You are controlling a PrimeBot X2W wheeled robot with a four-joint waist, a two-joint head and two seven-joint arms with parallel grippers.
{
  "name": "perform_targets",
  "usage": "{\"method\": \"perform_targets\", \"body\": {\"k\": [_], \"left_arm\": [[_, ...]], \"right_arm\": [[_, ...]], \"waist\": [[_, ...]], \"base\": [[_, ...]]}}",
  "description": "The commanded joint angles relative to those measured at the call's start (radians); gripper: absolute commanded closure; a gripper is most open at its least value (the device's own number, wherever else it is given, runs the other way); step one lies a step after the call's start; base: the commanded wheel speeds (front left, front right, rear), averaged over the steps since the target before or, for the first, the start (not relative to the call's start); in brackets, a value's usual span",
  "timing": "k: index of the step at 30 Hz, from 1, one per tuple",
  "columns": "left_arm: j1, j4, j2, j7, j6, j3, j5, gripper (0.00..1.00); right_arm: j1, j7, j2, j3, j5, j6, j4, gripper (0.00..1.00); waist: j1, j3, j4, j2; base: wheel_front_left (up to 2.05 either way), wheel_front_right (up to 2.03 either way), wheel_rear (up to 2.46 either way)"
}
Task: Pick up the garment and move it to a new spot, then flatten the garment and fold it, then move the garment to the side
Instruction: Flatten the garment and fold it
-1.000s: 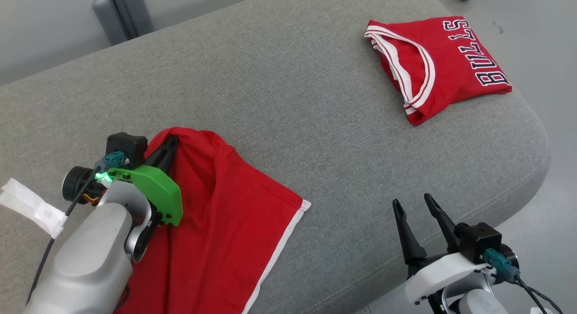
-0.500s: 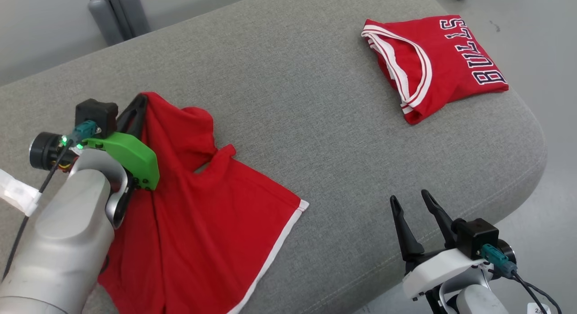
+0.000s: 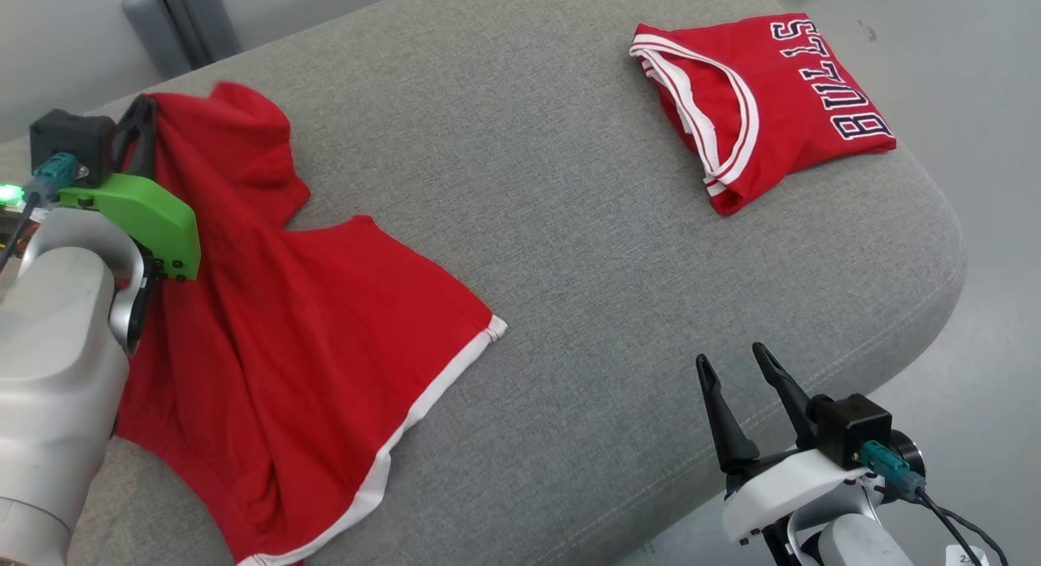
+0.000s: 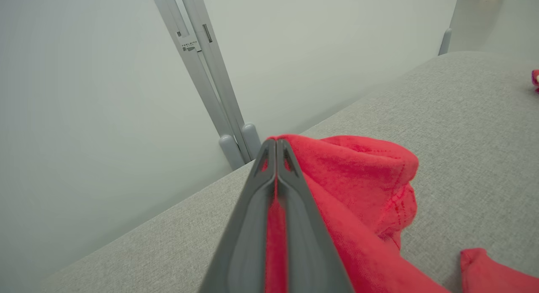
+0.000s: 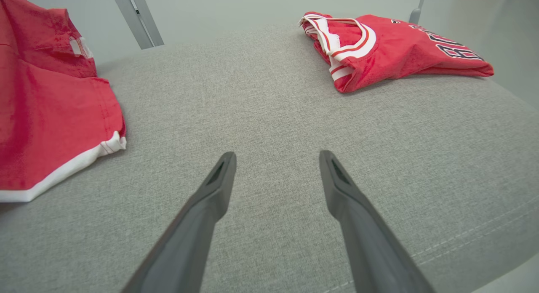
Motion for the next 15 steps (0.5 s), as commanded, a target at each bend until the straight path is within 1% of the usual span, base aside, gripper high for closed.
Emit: {"method": "perform_targets", "body": {"k": [1, 3, 4, 5, 6, 7, 12, 15], "left_arm": [[-0.012, -0.012, 0.017, -0.005, 0.013, 0.01, 0.021, 1.0], [0.003, -0.004, 0.012, -0.005, 0.015, 0.024, 0.017, 1.0], [0.01, 0.002, 0.008, -0.005, 0.012, 0.026, 0.018, 0.96], [0.016, 0.003, 0.004, -0.005, 0.011, 0.031, 0.021, 0.55], [0.022, 0.003, -0.001, -0.005, 0.013, 0.038, 0.017, 0.08], [0.03, 0.001, -0.005, -0.005, 0.017, 0.047, 0.014, 0.0], [0.102, -0.064, -0.036, -0.004, 0.025, 0.125, -0.017, 0.0], [0.186, -0.159, -0.06, -0.004, 0.039, 0.193, -0.025, 0.0]], "right_arm": [[-0.001, -0.003, -0.001, -0.004, -0.006, -0.002, 0.002, 0.0], [0.001, -0.003, -0.001, -0.007, -0.009, -0.002, 0.005, 0.0], [0.002, -0.003, -0.001, -0.009, -0.01, -0.002, 0.007, 0.0], [0.003, -0.003, -0.001, -0.009, -0.013, -0.002, 0.01, 0.0], [0.002, -0.003, -0.001, -0.009, -0.014, -0.002, 0.011, 0.0], [0.002, -0.003, -0.001, -0.01, -0.014, -0.002, 0.011, 0.0], [0.016, -0.003, -0.002, -0.033, -0.024, -0.002, 0.002, 0.0], [0.035, -0.003, -0.002, -0.059, -0.044, -0.002, -0.006, 0.0]], "waist": [[0.0, 0.0, 0.0, 0.0], [0.0, -0.003, 0.003, 0.0], [0.0, -0.007, 0.005, 0.0], [0.0, -0.012, 0.007, 0.0], [0.0, -0.016, 0.01, 0.0], [0.0, -0.022, 0.014, 0.0], [0.0, -0.068, 0.041, 0.0], [0.0, -0.112, 0.07, 0.0]], "base": [[0.0, 0.0, 0.0], [0.0, 0.0, 0.0], [0.0, 0.0, 0.0], [0.0, 0.0, 0.0], [0.0, 0.0, 0.0], [0.0, 0.0, 0.0], [0.0, 0.0, 0.0], [0.0, 0.0, 0.0]]}}
